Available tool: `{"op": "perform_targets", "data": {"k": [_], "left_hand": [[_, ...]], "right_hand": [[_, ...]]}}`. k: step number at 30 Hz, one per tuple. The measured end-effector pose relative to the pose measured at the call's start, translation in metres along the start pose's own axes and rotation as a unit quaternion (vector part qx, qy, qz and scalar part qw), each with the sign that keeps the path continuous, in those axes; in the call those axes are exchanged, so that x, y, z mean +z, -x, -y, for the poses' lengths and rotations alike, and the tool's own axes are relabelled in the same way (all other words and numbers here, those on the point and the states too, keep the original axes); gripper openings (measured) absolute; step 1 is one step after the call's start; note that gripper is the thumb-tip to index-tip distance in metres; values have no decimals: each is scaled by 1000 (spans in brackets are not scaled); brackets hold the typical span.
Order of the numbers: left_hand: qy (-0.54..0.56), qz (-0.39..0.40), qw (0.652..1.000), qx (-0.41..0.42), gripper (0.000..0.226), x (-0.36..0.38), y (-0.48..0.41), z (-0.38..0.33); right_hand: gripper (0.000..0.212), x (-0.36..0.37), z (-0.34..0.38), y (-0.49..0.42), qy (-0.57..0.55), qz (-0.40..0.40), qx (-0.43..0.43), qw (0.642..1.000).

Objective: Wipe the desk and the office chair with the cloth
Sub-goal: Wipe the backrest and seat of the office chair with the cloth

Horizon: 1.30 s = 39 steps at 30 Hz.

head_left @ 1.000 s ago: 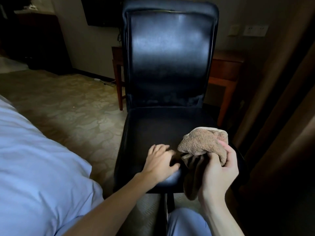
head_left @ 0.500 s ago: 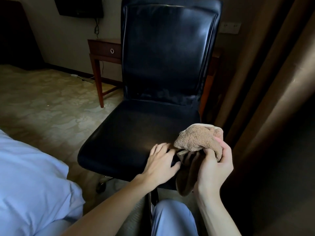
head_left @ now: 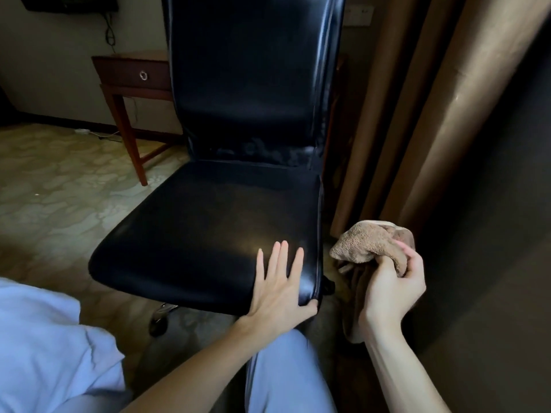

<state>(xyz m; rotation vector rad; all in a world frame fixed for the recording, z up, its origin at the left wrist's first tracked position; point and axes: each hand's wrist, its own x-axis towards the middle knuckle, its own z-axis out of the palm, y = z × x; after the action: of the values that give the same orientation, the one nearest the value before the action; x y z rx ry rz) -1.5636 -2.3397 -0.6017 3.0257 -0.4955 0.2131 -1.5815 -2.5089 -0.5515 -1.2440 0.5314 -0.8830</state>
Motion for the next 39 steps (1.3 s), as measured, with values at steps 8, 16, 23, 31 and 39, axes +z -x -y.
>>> {"op": "perform_targets", "data": {"k": [8,16,23,31,39], "left_hand": [[-23,-53,995,82,102,-15,38,50],[-21,-36,988,152,79,-30,73,131],[34,-84,992,90,53,-36,92,176],[228,-202,907,-289,26,-27,96,185],[560,0,633,-535,80,-33,115,207]], "right_hand": [[35,3,-12,-1,15,6,39,999],[32,20,-23,-4,16,3,36,999],[49,20,-33,-10,39,-49,41,997],[69,33,-36,-29,55,-31,84,994],[55,59,-60,-18,133,88,82,984]]}}
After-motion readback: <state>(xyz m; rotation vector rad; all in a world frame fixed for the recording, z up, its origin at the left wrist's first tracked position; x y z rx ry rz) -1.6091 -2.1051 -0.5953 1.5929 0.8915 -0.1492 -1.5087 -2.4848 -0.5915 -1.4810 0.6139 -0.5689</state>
